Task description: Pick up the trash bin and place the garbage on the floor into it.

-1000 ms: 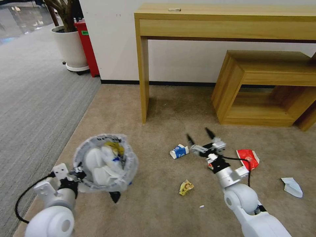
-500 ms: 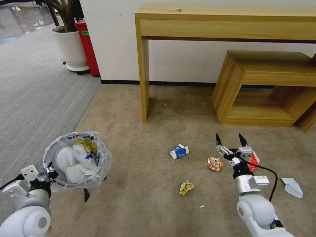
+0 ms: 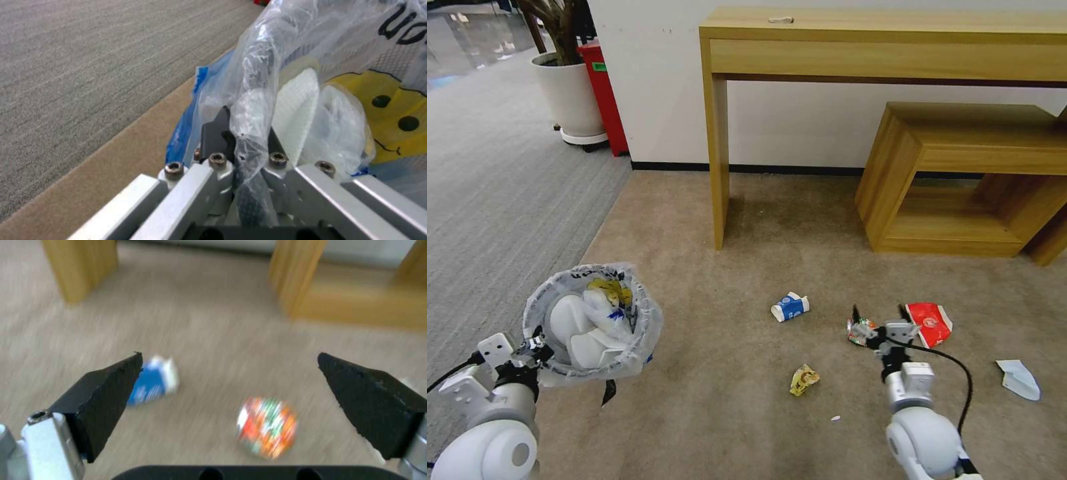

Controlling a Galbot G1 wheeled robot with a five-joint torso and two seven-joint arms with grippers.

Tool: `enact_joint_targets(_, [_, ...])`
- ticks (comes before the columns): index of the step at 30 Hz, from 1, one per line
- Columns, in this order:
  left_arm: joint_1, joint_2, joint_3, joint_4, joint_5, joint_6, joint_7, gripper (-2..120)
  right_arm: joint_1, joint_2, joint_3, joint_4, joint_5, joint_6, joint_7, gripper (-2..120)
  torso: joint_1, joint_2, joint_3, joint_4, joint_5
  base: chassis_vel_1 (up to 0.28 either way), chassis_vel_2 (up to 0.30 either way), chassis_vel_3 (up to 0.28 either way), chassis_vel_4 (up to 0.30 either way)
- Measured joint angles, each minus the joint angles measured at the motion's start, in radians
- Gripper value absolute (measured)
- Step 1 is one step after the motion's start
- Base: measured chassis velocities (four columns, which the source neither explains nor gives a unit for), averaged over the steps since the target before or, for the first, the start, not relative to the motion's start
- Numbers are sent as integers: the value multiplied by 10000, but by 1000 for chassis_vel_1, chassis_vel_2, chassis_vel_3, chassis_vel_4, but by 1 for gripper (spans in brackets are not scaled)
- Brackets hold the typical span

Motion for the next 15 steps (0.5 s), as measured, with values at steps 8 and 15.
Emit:
enact_joint_targets(8, [123, -225, 144, -286, 396, 0, 8, 1, 1140, 387, -1559, -1032, 2947, -2644, 1557, 100, 0, 0, 0, 1, 0, 0, 0, 0, 0])
enact_joint_targets(15, [184, -320, 132, -419, 459, 6, 8, 1, 1922, 580, -2038, -1758, 4624, -4054, 2839, 100, 0, -1, 0, 1, 2, 0, 0, 0, 0])
